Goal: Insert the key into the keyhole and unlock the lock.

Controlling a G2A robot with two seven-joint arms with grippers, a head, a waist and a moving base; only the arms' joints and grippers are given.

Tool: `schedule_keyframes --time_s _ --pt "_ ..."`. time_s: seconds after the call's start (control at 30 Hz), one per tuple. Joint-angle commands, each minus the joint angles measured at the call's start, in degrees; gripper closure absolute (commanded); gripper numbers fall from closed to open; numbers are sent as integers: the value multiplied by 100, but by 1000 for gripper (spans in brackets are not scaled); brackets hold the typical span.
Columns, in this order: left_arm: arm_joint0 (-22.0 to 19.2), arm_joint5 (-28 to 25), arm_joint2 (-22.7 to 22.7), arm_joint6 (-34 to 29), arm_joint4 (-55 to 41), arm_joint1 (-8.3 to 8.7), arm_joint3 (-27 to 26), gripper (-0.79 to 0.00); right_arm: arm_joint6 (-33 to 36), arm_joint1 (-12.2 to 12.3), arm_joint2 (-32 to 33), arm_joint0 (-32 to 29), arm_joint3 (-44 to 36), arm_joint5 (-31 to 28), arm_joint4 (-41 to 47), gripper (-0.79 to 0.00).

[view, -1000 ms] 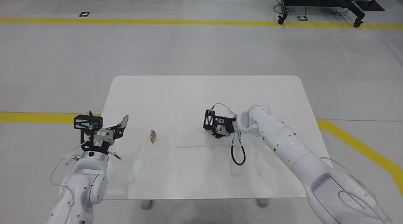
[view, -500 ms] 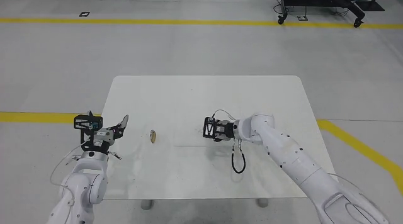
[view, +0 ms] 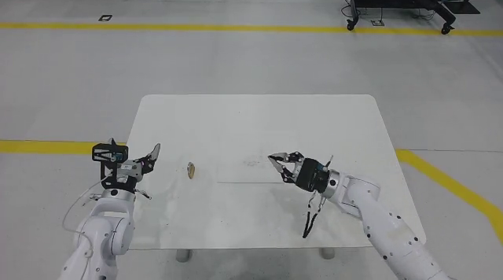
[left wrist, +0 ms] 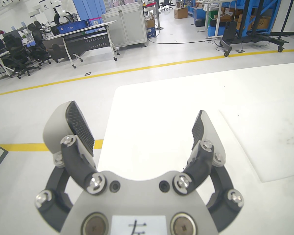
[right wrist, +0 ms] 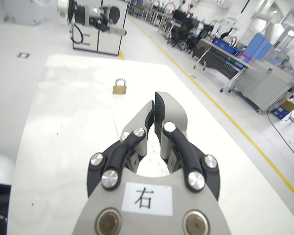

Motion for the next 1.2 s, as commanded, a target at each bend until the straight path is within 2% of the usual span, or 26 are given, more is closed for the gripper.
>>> schedule_keyframes --time_s 0.0,0.43,0.53,0.63,0.7,0.77,0.83,1.17 --pt "0 0 0 0 0 0 0 -785 -217 61 173 -217 -118 -79 -251 0" --pt "-3 -26 4 20 -55 -3 -14 -785 -217 61 173 -217 -118 -79 -251 0" --pt "76 -656 -117 150 -972 -13 0 -785 -340 31 114 -249 -49 -59 147 0" --pt "90 -1792 -208 -93 -2169 2 49 -785 -786 -24 5 -187 193 -94 735 0" --pt "65 -2547 -240 -518 -2734 34 17 -785 -1035 -85 -126 -152 365 -56 1234 0" --pt "54 -3561 -196 -996 -3610 73 -88 -785 -1195 -140 -289 -82 510 -178 1611 0" --pt "40 -4154 -312 -1693 -4056 144 -224 -785 -1291 -183 -382 -40 626 -74 1782 0" --pt "-24 -4051 -260 -1690 -3877 144 -161 -785 -1318 -189 -394 -42 640 -64 1813 0"
